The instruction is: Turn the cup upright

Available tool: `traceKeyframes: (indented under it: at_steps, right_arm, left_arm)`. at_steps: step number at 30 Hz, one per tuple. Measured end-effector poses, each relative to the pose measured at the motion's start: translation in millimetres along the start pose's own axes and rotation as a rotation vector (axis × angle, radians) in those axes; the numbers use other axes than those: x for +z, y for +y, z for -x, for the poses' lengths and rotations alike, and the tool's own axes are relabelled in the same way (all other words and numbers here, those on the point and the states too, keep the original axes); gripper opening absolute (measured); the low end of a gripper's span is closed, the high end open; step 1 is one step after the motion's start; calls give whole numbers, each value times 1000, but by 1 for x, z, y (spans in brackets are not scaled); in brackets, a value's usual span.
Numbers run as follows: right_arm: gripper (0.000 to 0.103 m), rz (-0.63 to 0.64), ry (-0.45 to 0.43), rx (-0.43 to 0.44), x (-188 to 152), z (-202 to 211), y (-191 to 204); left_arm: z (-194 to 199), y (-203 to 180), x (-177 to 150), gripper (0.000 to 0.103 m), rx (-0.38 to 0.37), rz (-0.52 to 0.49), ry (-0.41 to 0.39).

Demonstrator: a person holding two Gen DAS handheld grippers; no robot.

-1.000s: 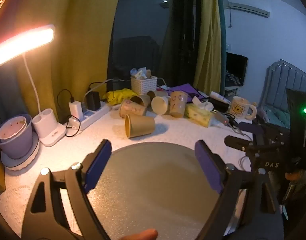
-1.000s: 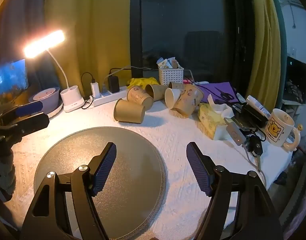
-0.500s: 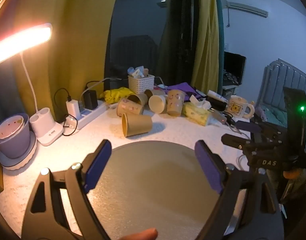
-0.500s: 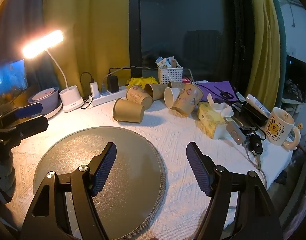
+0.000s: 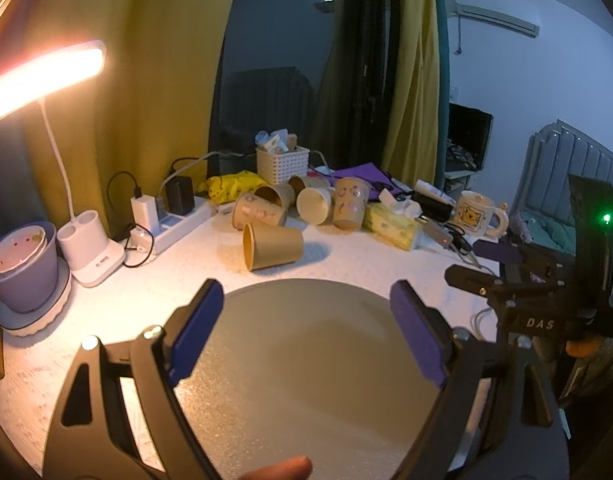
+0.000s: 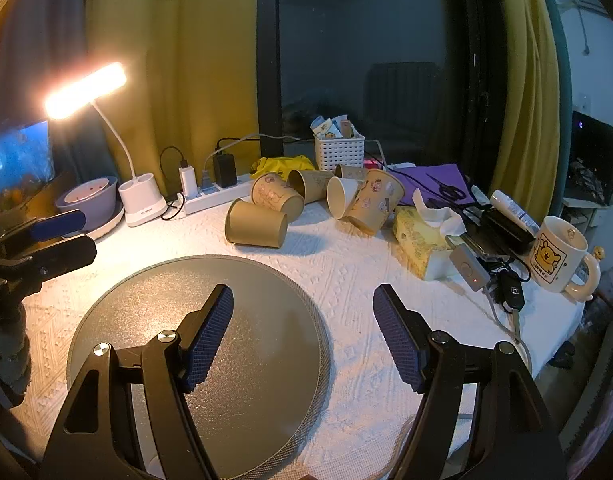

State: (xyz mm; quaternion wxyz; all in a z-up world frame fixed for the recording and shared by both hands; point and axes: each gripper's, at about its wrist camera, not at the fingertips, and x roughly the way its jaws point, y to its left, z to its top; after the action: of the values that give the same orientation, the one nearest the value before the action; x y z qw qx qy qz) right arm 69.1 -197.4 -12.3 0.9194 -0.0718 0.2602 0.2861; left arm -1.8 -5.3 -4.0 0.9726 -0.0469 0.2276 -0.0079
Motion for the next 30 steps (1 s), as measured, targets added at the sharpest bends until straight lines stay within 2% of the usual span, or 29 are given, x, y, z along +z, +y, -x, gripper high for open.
traceKeyframes:
  at_steps: [30]
  right_arm:
    - [76,-1,1,0,2,-1,0]
  left_arm:
    - [-3,1,0,86,-10,-1,14]
